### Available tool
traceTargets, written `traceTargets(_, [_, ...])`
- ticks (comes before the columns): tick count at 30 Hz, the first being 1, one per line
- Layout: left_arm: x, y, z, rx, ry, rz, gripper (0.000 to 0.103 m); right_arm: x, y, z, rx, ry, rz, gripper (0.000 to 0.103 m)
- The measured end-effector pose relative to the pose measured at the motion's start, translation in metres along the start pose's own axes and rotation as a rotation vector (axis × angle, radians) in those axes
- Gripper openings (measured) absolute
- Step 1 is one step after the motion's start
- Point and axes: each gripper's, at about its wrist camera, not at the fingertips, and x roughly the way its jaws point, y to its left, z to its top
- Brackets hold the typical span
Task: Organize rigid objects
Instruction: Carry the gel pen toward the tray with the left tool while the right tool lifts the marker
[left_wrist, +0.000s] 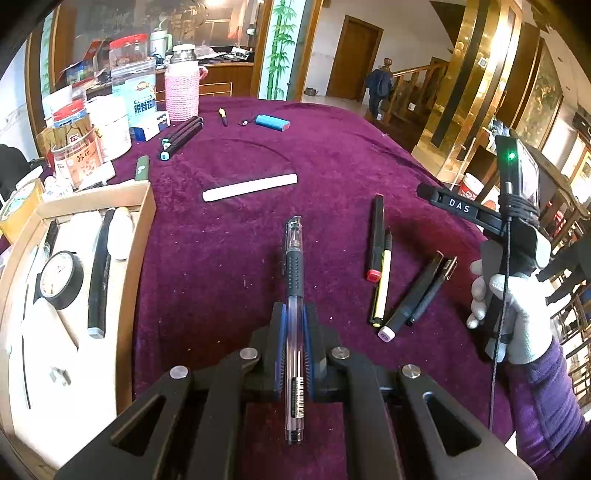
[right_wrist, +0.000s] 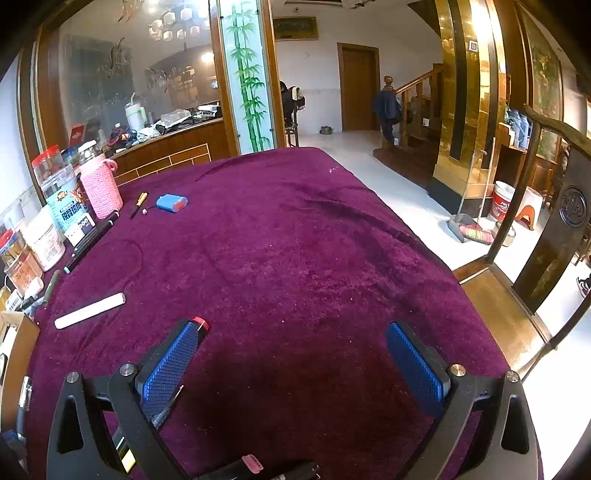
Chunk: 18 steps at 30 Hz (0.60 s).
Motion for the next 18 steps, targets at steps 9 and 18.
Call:
traceTargets(9, [-0.017,0.020,-0.005,-0.045,-0.024,-0.013,0.008,0.003,-0.005,-0.001,0.017,0.021,0.021,0.102])
traceTargets(18, [-0.056,0.069,-0.015,-0.124,-0.099,-0.007,0.008,0.019,0.004,0.010,0.130,0.215,0.295,0.092])
